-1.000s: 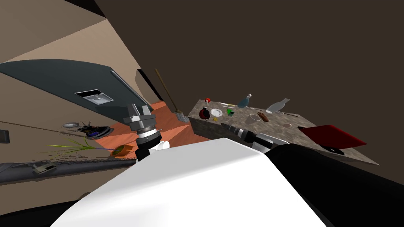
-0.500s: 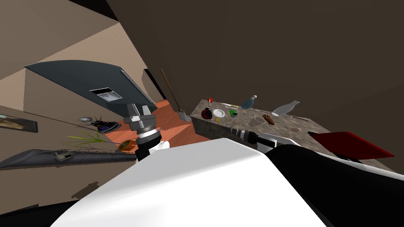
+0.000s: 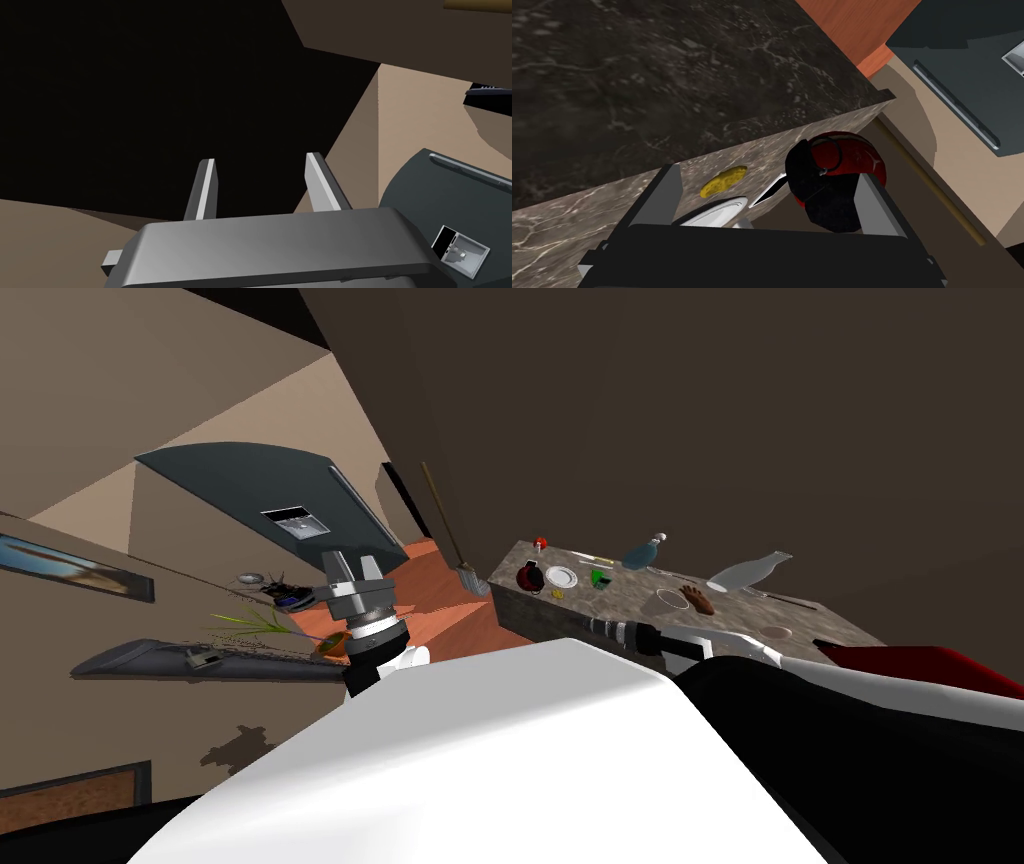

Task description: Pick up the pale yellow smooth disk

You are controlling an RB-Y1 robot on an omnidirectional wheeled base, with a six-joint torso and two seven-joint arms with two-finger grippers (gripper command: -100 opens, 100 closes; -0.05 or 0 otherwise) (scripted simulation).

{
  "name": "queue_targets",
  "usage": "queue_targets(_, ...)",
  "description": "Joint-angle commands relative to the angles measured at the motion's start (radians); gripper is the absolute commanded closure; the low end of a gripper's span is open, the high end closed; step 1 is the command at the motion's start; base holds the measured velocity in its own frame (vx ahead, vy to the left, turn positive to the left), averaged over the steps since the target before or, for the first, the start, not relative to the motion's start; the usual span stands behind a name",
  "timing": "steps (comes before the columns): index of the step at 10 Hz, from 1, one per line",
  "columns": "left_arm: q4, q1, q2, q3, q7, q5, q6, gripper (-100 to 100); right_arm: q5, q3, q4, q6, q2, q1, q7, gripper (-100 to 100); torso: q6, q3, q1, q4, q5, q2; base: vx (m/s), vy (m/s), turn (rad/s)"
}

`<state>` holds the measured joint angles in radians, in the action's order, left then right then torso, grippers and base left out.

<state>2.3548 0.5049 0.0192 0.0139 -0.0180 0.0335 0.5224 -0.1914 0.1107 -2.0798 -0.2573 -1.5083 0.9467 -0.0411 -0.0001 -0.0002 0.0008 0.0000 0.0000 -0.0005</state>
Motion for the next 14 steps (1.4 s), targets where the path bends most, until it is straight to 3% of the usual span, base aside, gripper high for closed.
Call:
queue_targets(1, 0.000, 0.000, 0.000, 0.000, 0.000, 0.000, 0.000, 0, -0.004, 0.017, 0.016, 0.008, -0.050, -0.013, 0.011, -100, 0.000, 0.000, 0.000, 0.000, 0.000, 0.000, 0.001, 0.007, 0.095)
queue_targets(13, 0.000, 0.000, 0.000, 0.000, 0.000, 0.000, 0.000, 0, -0.024, 0.036, 0.067, 0.067, -0.420, 0.091, 0.060, -100, 0.000, -0.001, 0.000, 0.000, 0.000, -0.001, 0.007, 0.004, 0.128)
queue_targets(14, 0.000, 0.000, 0.000, 0.000, 0.000, 0.000, 0.000, 0, -0.024, 0.038, 0.067, 0.067, -0.420, 0.091, 0.060, -100, 0.001, -0.001, 0.000, 0.000, 0.000, -0.001, 0.007, -0.002, -0.017)
